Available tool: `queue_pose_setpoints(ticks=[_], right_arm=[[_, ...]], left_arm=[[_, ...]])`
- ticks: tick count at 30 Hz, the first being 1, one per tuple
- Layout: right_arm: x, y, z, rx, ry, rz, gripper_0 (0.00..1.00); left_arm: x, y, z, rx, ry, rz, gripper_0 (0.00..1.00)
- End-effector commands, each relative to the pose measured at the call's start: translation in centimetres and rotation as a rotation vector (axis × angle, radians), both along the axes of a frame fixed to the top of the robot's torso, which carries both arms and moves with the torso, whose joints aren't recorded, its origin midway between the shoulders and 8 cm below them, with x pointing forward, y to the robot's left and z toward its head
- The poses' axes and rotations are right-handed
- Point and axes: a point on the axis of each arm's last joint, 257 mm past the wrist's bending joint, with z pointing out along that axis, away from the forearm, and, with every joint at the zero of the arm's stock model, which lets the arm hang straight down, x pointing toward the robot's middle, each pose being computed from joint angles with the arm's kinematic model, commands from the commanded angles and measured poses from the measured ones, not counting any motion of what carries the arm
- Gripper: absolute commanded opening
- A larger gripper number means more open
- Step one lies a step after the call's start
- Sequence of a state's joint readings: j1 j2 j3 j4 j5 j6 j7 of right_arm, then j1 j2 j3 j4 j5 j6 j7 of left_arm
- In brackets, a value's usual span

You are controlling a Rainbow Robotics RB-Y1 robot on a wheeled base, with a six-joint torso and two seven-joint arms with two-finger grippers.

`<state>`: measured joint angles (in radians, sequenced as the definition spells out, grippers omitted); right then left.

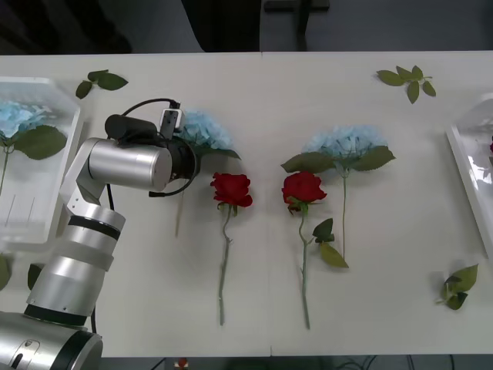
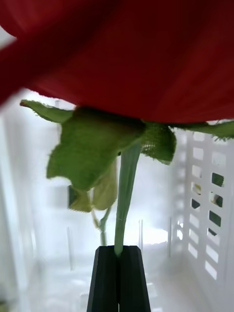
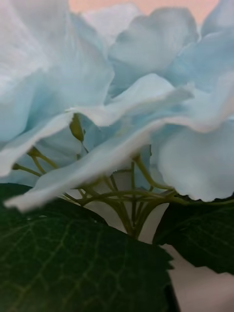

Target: Place the red flowers into the right box and the blue flowers into the left box. If a person shows an open palm, hand one flower to the person first, then continue sorting.

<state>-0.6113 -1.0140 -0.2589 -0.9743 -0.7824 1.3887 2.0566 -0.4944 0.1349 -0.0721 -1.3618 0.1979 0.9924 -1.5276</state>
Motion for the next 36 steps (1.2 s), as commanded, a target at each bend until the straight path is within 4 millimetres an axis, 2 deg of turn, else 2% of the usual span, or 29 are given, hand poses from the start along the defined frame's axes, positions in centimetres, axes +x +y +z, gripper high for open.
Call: queue_pose_setpoints(ticks=[1, 5, 11, 13, 15, 16, 17, 18, 20, 22, 25, 29, 30, 32, 33, 35, 36], right_arm=[[0.4, -1.1, -1.3, -0.054, -0.001, 0.075, 0.0], [0.1, -1.4, -3.5, -0.066, 0.026, 0.079, 0.0], [0.0, -0.5, -6.0, -0.061, 0.06, 0.086, 0.0], [0.1, -0.2, -6.6, -0.055, 0.061, 0.089, 0.04], [0.2, 0.0, -6.9, -0.056, 0.063, 0.091, 0.14], [0.2, 0.0, -6.9, -0.059, 0.063, 0.092, 0.14], [0.2, 0.0, -6.9, -0.059, 0.063, 0.092, 0.14], [0.3, 0.1, -7.1, -0.059, 0.066, 0.094, 0.72], [0.1, 0.2, -7.2, -0.054, 0.073, 0.096, 0.94], [0.2, 0.6, -7.1, -0.043, 0.072, 0.101, 1.0], [0.4, 1.6, -5.9, -0.026, 0.068, 0.132, 1.0], [0.9, 4.1, -2.5, 0.015, 0.037, 0.194, 1.0], [1.1, 5.2, -1.0, 0.029, 0.022, 0.22, 1.0], [1.2, 6.1, 0.4, 0.032, 0.008, 0.245, 1.0], [1.3, 7.1, 1.7, 0.035, -0.003, 0.269, 1.0], [1.2, 8.4, 2.7, 0.049, -0.008, 0.288, 1.0], [1.0, 10.4, 3.7, 0.083, -0.007, 0.306, 1.0]], left_arm=[[0.8, 0.6, 1.4, 0.018, -0.029, -0.01, 0.0], [0.9, 1.4, 2.4, 0.017, -0.036, 0.001, 0.0], [-0.9, 4.6, 7.3, 0.062, -0.002, 0.022, 0.0], [-1.5, 5.8, 9.3, 0.07, -0.001, 0.033, 0.0], [-2.0, 6.9, 10.9, 0.08, 0.0, 0.043, 0.0], [-2.3, 7.7, 12.1, 0.085, -0.001, 0.051, 0.0], [-2.3, 7.7, 12.1, 0.085, -0.001, 0.051, 0.0], [-2.9, 9.4, 13.9, 0.09, 0.0, 0.074, 0.0], [-3.5, 10.9, 15.2, 0.089, 0.007, 0.092, 0.0], [-3.8, 11.7, 15.4, 0.069, 0.018, 0.098, 0.0], [-4.3, 12.6, 14.3, 0.058, 0.033, 0.115, 0.0], [-4.2, 12.4, 12.4, 0.031, 0.004, 0.122, 0.0], [-4.0, 12.1, 11.8, 0.024, -0.015, 0.118, 0.37], [-3.9, 11.9, 11.2, 0.018, -0.041, 0.115, 0.86], [-3.8, 11.6, 10.8, 0.012, -0.058, 0.108, 1.0], [-3.8, 11.3, 10.1, 0.014, -0.072, 0.097, 1.0], [-4.1, 10.6, 9.1, 0.02, -0.075, 0.078, 1.0]])
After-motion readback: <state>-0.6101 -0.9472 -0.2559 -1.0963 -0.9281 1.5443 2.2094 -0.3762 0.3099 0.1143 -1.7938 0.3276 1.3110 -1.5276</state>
